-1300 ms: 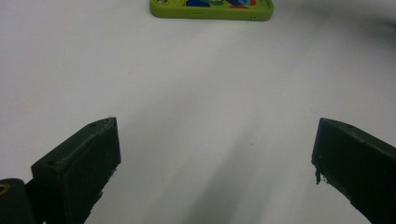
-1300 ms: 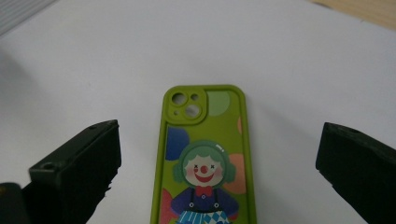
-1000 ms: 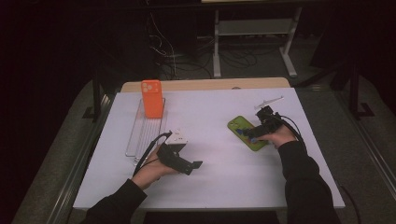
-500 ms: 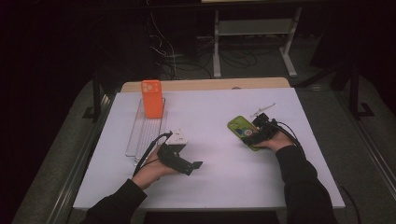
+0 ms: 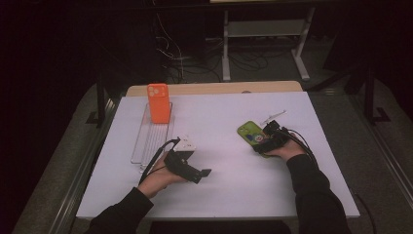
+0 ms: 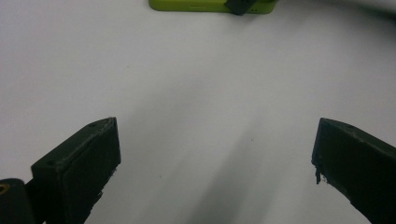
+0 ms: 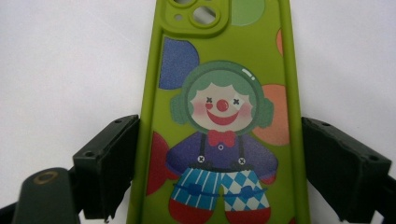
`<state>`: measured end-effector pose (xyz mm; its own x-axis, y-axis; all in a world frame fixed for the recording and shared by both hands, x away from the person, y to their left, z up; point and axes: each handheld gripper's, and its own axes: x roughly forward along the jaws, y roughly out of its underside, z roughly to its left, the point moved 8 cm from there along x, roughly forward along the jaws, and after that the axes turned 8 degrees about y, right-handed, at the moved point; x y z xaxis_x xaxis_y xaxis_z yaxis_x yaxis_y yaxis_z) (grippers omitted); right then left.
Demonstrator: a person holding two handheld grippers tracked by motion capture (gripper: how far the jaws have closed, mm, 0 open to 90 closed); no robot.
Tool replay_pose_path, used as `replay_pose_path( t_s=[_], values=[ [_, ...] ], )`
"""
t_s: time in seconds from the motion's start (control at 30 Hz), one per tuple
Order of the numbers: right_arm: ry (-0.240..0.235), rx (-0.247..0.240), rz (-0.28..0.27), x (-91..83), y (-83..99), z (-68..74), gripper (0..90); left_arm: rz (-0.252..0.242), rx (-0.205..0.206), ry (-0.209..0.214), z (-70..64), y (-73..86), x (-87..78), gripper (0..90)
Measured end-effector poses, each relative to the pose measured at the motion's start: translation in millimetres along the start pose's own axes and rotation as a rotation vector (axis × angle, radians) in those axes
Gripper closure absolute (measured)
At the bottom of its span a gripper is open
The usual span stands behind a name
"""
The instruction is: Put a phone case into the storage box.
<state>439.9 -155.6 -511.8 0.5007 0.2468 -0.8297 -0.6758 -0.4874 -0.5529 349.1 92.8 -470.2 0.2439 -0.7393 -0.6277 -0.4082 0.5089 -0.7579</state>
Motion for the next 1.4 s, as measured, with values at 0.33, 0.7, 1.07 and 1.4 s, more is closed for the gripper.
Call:
replay_pose_path(
  t_s=[0.33, 0.7, 1.07, 1.4],
  values=[
    [-0.004, 0.005, -0.014, -0.8, -0.2, -1.3, 15.1, 0.013, 0.015, 0.004, 0.8, 0.4, -0.8, 0.7],
    [-0.061, -0.014, -0.052, -18.4, -14.5, -1.5, 15.2, 0.036, 0.052, 0.044, -1.8, -13.5, -1.8, 0.7],
    [-0.134, -0.139, -0.086, -42.3, -29.0, 3.0, 15.2, 0.030, 0.091, 0.079, 6.9, -41.5, -9.1, 0.7],
    [-0.232, -0.304, -0.093, -57.6, -24.5, 29.2, 15.2, 0.036, 0.179, 0.169, 3.7, -61.3, -14.0, 0.8]
  ],
)
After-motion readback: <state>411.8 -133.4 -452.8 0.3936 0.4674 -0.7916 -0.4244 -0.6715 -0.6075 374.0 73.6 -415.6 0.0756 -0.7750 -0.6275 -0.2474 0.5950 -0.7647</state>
